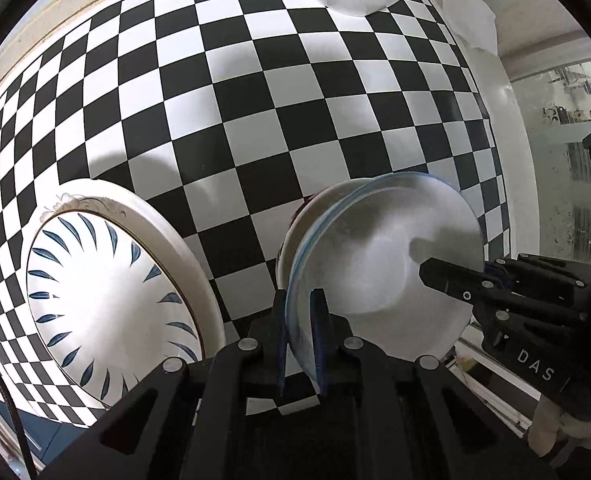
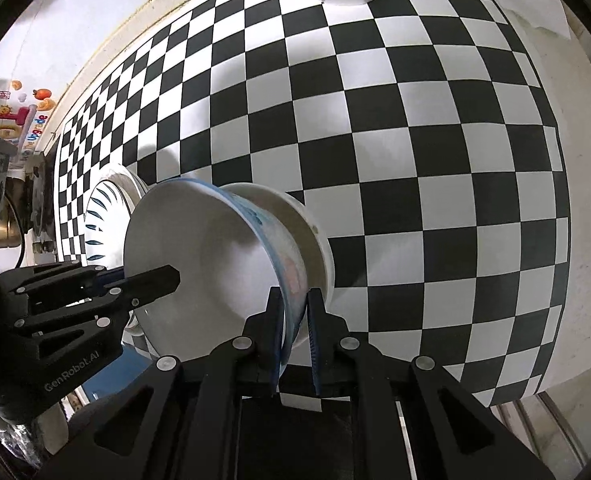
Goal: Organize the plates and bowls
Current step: 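Nest the white bowl into the red-patterned bowl with the right gripper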
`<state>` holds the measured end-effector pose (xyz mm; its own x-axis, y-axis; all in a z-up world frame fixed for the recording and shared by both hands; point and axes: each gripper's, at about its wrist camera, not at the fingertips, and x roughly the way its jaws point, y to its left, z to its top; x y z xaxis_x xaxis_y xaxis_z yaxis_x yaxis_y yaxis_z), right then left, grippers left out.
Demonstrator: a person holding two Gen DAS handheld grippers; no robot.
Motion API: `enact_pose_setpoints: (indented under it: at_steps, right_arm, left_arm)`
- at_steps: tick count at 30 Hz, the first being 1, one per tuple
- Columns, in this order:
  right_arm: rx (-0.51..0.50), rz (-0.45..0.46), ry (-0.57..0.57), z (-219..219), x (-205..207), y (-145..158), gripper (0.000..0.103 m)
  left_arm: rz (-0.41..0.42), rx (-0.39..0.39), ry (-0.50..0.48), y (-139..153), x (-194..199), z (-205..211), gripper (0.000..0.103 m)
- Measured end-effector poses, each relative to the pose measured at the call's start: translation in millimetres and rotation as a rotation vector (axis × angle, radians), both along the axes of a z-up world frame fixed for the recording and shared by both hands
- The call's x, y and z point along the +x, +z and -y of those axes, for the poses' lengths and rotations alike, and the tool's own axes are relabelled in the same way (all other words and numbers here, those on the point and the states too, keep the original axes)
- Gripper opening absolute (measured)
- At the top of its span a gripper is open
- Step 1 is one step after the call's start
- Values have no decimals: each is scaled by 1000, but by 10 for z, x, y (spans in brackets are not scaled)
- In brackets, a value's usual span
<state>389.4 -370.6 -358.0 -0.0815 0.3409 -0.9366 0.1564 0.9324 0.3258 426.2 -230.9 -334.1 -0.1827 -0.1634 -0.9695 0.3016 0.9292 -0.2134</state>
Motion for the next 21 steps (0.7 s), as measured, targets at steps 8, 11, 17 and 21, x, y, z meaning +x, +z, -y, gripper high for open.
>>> enact_pose_setpoints:
  at_steps: [8,11,17,21]
  right_arm:
    - [0,-17,-5,-13,19,-73,13]
    - [-2,-17,-3,-11,31,-77,13]
    - [-14,-19,2,-16,68,-73,13]
    - [-28,-23,16,-39,94,-55,14]
  left_arm:
    - [10,26,-17,-92,35,97,9]
    - [-3,28,-8,-146,43,89,9]
    - [-7,49,-15,-211,9,122,9]
    - [-29,48,3,-265,13,104,9]
